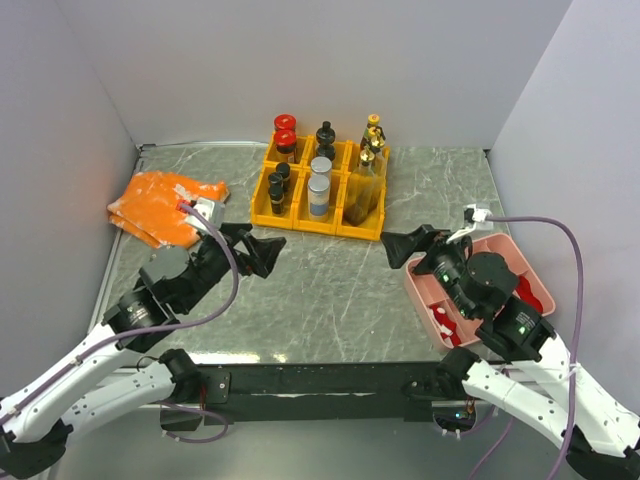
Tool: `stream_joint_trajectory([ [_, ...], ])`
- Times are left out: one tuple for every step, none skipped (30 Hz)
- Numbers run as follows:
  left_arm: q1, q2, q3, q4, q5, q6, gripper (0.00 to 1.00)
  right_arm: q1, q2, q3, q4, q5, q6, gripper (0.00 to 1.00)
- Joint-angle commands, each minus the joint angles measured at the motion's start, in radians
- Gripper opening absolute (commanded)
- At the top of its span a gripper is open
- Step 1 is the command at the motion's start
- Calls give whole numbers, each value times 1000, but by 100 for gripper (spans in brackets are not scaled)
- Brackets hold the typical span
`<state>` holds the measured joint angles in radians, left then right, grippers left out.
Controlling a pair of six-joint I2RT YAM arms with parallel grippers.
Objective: Organize the condiment bottles
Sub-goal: Reset both arms
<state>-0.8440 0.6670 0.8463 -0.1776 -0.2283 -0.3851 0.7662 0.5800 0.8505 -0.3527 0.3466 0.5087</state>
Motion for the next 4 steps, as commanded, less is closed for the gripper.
stream_joint_trajectory([
  [-3, -4, 11, 23, 26, -12, 96, 4, -16, 16, 24, -6, 4, 100],
  [-3, -4, 10, 24, 27, -12, 96, 2, -14, 16, 24, -6, 1, 100],
  [-3, -6, 8, 27, 29, -12, 96, 2, -12, 21, 21, -5, -2, 100],
  [-3, -7, 5, 30, 30, -14, 96, 2, -11, 22, 20, -9, -6, 100],
])
